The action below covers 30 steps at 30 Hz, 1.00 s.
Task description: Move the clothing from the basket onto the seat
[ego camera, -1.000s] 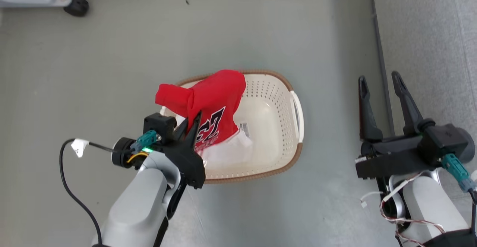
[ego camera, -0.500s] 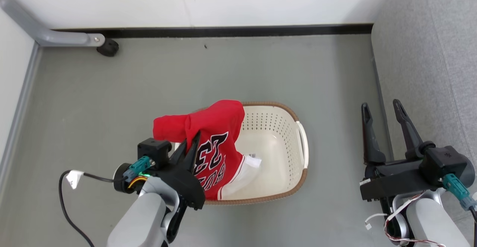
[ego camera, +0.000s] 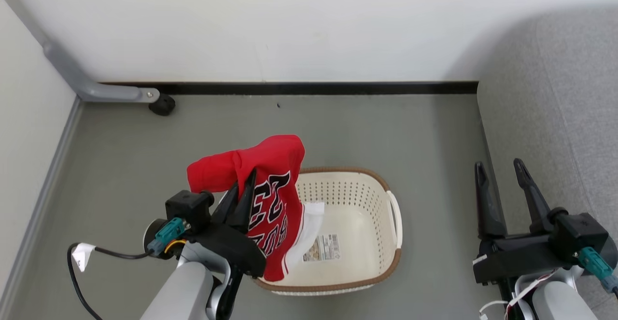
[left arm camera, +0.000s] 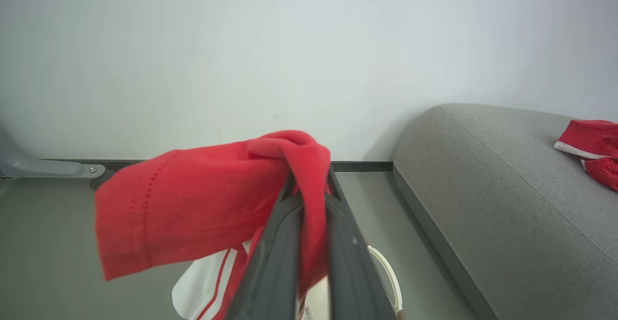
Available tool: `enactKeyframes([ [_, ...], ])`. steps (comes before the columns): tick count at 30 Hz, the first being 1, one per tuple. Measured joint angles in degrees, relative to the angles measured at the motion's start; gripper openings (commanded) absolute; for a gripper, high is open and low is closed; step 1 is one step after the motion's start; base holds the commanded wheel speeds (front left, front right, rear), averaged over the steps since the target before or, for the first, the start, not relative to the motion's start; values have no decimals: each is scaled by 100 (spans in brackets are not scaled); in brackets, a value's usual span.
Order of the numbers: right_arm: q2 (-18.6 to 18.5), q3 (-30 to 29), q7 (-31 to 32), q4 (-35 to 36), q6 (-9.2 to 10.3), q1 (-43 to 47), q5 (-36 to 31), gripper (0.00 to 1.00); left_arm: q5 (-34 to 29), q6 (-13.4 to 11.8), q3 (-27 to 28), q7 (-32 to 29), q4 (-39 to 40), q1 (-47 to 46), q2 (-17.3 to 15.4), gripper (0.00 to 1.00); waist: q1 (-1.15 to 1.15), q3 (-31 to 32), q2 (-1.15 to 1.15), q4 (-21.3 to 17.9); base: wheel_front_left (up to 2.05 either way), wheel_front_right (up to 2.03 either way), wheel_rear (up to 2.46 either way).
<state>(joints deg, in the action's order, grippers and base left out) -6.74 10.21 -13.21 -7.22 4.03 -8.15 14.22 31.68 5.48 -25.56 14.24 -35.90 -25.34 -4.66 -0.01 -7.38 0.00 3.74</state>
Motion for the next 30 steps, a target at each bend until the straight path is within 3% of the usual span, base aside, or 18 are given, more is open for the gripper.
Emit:
enactKeyframes([
  [18,16,105,9,165,-25,419,91,100,-308,-149,120,5,2688,354,-326,0,0,560,1,135,0,0,0],
  [30,23,187,60,190,-34,465,91,100,-353,-157,44,-339,3827,282,-468,0,1,625,1,117,0,0,0],
])
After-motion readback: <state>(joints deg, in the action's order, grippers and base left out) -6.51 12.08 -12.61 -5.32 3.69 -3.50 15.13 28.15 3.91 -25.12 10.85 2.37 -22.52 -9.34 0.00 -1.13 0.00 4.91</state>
